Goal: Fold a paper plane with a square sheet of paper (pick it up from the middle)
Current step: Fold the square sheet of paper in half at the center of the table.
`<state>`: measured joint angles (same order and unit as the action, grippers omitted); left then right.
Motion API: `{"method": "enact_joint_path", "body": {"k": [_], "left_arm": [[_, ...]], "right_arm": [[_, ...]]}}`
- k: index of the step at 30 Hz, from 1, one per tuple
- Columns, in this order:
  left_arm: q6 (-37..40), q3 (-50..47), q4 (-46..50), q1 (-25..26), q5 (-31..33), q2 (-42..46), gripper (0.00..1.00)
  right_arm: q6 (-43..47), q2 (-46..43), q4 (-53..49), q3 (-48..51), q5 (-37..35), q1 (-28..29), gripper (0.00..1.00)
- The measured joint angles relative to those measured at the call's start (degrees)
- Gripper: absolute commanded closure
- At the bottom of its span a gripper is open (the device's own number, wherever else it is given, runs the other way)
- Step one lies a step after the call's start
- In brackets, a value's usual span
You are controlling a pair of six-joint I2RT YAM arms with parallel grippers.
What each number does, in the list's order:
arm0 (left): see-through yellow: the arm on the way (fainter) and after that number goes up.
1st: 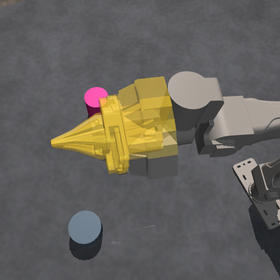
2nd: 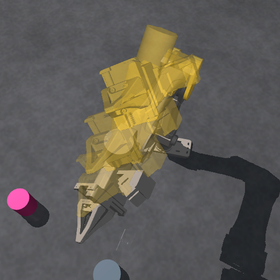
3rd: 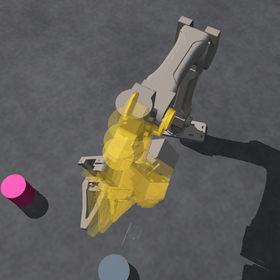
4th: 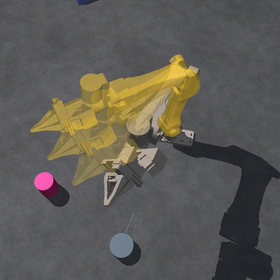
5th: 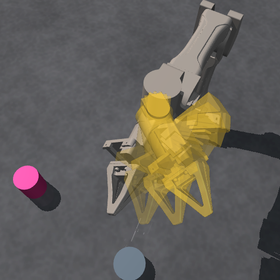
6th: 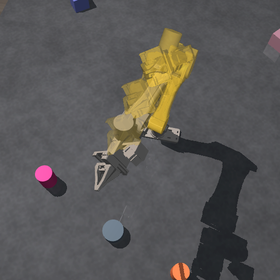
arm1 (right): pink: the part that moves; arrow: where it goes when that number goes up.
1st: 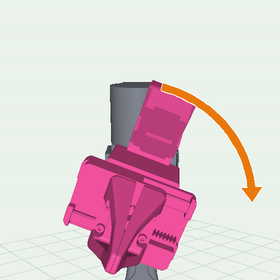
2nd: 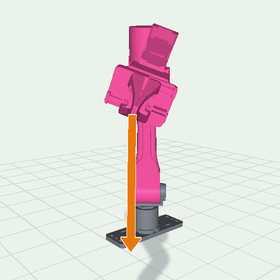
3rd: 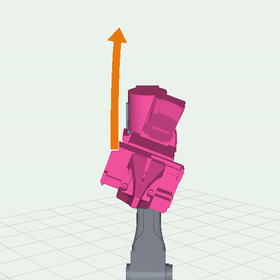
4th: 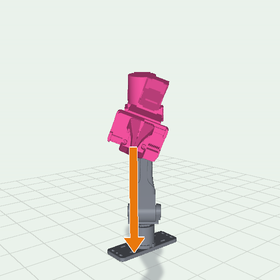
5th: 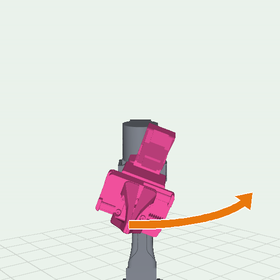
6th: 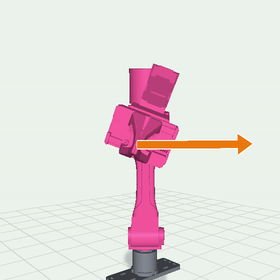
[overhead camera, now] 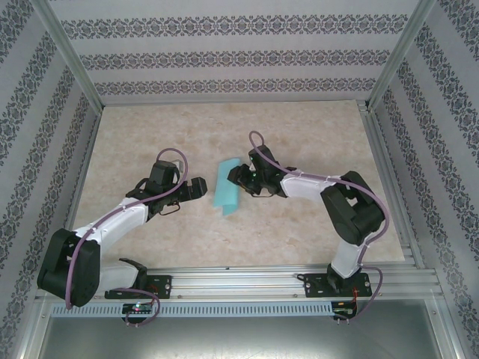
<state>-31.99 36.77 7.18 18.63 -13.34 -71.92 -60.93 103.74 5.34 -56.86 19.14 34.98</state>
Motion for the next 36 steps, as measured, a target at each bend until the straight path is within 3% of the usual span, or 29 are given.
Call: {"method": "enact_joint_path", "body": {"k": [8, 20, 36], "left_arm": [[0.02, 0.37, 0.00, 0.00, -4.68, -0.94, 0.00], [0.02, 2.58, -0.66, 0.00, -12.13, -5.62, 0.00], [0.00, 2.60, -2.12, 0.00, -14.62, -7.54, 0.00]], "right_arm": [[3.85, 1.18, -5.57, 0.35, -2.97, -0.02, 0.45], [8.55, 1.05, -11.63, -1.09, -4.33, -1.14, 0.46], [11.85, 2.21, -17.94, -4.55, -5.66, -1.51, 0.46]]}}
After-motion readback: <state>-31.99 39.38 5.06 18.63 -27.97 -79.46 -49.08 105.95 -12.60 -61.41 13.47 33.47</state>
